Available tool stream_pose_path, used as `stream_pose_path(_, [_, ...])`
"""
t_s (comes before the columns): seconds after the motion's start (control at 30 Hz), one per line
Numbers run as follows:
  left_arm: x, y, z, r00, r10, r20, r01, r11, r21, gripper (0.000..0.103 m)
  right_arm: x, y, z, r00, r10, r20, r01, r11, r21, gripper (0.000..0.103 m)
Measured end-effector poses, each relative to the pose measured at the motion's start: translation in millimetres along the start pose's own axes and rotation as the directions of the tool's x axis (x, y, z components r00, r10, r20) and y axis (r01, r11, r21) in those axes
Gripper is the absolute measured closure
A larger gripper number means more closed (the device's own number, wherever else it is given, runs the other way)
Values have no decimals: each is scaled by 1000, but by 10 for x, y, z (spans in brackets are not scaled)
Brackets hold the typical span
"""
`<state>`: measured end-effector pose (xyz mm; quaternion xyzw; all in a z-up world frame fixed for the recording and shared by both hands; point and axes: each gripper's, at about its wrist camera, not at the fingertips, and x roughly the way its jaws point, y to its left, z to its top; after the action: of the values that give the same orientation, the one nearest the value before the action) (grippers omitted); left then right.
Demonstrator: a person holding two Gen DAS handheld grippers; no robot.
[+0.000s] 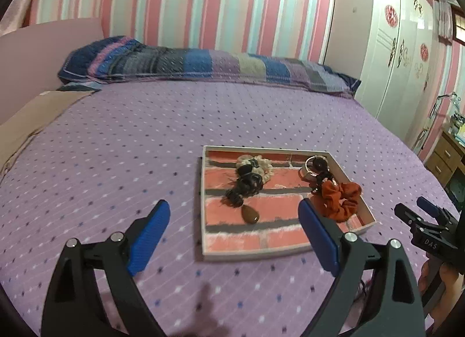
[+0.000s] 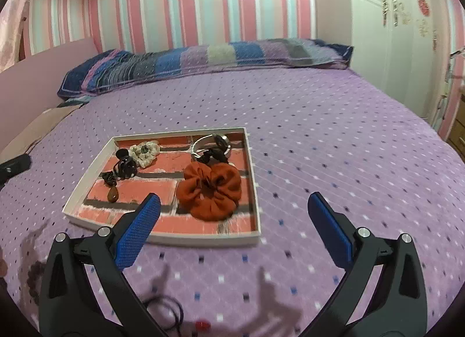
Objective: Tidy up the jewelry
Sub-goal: 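Open both tools to release the pendant and scrunchie and lift away, then grasp the bead bracelet with the left tool while the right grasps the red-ball hair tie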
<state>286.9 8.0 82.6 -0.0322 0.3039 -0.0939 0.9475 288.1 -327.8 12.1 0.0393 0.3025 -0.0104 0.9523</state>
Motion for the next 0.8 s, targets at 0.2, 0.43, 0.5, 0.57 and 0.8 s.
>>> stream_pose_path(0.2, [-505,154,-322,998,67,20,-67,998,14,8,-425,59,-328,998,-44,46,45,999,-15,4])
stream_pose_path(0.43, [-648,480,-852,992,124,-8,-124,991,-57,6,-502,92,-769,998,-60,37,59,998,13,4])
stream_pose_path(0.5, [-605,561,-924,988,151,-26,-152,987,-53,6,-474,96,-800,997,-66,33,65,998,24,4])
stream_pose_path(0.57, [-590,620,-974,988,154,-25,-155,986,-62,6,-460,101,-822,997,-65,36,63,997,38,4])
stream_pose_path(0.8, [-563,669,-1159,987,156,-36,-157,987,-40,6,-322,147,-898,998,-62,-6,62,998,25,4])
